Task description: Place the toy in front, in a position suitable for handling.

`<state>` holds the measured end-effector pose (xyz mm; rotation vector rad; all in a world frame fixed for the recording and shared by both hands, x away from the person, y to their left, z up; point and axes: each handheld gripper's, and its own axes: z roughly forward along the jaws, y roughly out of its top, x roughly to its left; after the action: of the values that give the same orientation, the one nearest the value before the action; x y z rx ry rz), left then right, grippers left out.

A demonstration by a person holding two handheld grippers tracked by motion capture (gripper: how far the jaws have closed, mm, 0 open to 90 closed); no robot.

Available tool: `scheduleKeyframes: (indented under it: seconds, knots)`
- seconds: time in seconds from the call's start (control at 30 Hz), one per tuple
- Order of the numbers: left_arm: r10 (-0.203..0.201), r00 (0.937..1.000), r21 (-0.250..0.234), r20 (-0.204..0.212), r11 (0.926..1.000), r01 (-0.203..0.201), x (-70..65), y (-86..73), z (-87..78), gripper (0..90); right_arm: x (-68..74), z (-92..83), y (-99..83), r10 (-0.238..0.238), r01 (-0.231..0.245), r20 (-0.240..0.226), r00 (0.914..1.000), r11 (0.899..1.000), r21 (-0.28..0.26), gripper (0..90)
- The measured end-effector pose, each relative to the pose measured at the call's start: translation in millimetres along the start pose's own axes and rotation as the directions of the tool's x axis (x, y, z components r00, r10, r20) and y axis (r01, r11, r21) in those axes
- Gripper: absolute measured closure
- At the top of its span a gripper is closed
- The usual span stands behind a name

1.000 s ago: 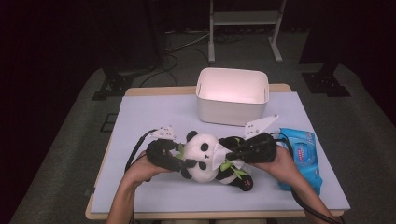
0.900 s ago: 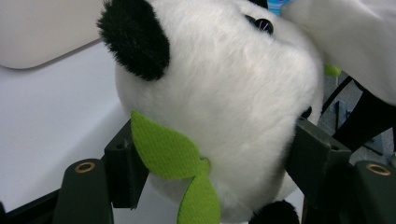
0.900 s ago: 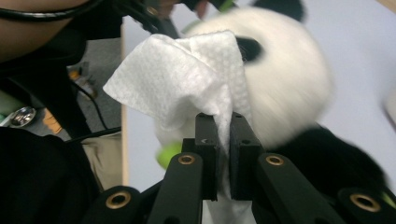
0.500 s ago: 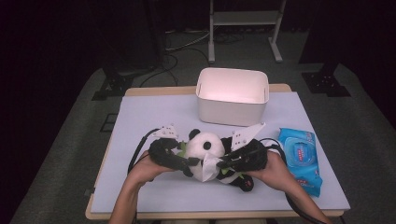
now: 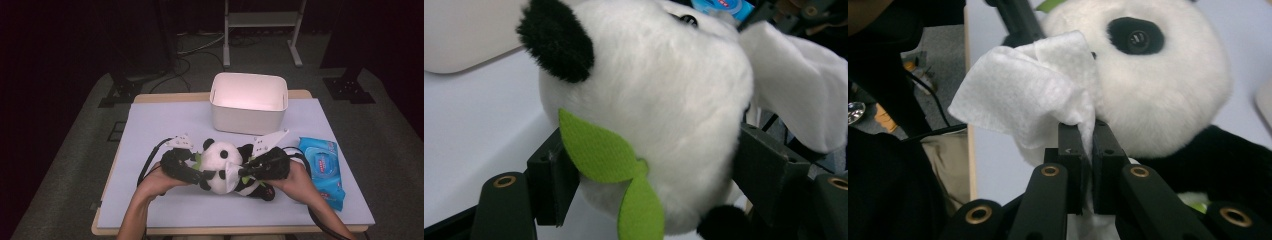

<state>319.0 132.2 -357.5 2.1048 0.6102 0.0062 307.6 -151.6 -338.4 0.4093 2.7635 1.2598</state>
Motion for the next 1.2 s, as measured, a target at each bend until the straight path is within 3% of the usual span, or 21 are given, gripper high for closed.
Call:
scheduleKeyframes:
  seconds: [0.37,0.57,0.8,0.97,1.2]
  knots:
    - [0.021,0.9994,-0.001,0.026,0.9998,-0.021,-3.1,1.0,1.6,25.3,-11.8,-10.7,-4.2,0.039,-0.038,0.045,0.9982,0.999,-0.026,85.1]
    - [0.009,0.9996,0.004,-0.025,1.0000,-0.008,-4.7,2.9,3.4,28.0,-5.7,-11.7,-1.3,0.021,-0.019,0.057,0.9982,0.999,-0.041,84.8]
    - [0.017,0.9991,-0.012,-0.039,0.9998,-0.017,-9.4,6.9,4.7,29.2,4.5,-13.1,5.6,-0.008,0.007,-0.007,0.9999,0.997,-0.080,84.7]
    - [0.020,0.9988,-0.008,-0.044,0.9998,-0.020,-10.3,7.1,4.8,29.2,12.4,-4.2,10.8,-0.041,0.039,-0.042,0.9982,0.998,-0.051,84.7]
    - [0.006,0.9994,-0.011,-0.034,0.9999,-0.006,-6.5,5.4,2.9,29.3,13.4,-1.1,0.0,-0.036,0.036,-0.061,0.9975,0.999,-0.007,84.7]
